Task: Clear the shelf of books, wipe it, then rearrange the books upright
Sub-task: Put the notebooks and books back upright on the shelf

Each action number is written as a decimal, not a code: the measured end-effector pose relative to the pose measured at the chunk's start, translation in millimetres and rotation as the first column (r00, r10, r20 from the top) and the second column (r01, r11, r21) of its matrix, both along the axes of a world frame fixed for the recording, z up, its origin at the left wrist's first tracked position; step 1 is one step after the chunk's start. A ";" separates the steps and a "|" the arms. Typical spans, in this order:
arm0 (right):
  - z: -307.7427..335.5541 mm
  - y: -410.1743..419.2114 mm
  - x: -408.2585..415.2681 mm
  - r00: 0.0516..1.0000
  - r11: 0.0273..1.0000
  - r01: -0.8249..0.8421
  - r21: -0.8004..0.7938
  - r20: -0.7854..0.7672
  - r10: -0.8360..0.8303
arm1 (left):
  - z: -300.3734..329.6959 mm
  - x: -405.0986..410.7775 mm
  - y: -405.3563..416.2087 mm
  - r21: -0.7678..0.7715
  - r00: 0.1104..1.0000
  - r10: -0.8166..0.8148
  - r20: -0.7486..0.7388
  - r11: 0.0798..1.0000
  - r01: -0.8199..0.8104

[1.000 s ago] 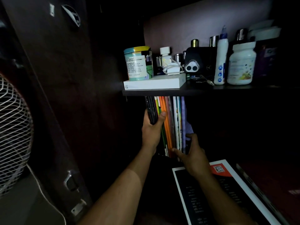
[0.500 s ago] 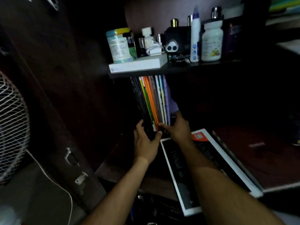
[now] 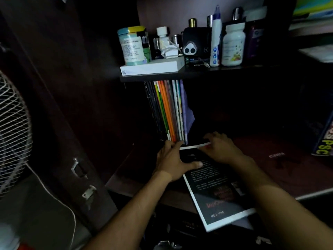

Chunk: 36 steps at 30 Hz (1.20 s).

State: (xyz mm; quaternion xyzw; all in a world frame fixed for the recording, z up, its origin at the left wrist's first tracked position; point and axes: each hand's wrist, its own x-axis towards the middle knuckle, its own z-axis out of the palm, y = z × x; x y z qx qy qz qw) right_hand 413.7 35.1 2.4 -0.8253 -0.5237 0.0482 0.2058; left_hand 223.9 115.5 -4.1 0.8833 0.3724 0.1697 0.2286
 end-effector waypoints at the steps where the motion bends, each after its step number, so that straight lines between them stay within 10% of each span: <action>1: -3.7 -9.9 0.6 1.000 1.000 -0.016 -0.007 -0.007 0.016 | -0.1 -1.1 0.5 -0.037 0.996 -0.006 0.085 0.999 0.009; 10: 3.2 -20.0 4.1 0.891 0.898 0.061 0.436 -0.430 0.148 | 0.8 -16.1 0.0 -0.256 0.763 0.076 0.642 0.959 0.120; 23: 32.4 -32.4 12.8 0.736 0.353 0.491 0.797 -0.596 0.322 | 21.9 -19.6 -21.1 -0.534 0.866 0.026 0.499 0.796 0.284; 27: 26.8 -23.0 5.7 0.520 0.580 0.464 0.669 -0.736 0.433 | 13.2 -26.2 -23.0 -0.305 0.677 0.157 0.719 0.947 0.104; 30: 6.2 -10.4 -2.4 0.671 0.825 0.125 0.552 -0.659 0.340 | 11.7 -31.9 -25.1 -0.085 0.589 0.201 0.783 0.972 -0.218; 36: -8.3 -8.4 -3.4 0.802 0.840 -0.206 0.503 -0.406 0.439 | 12.6 -36.2 -36.3 0.141 0.622 0.000 0.783 0.974 -0.178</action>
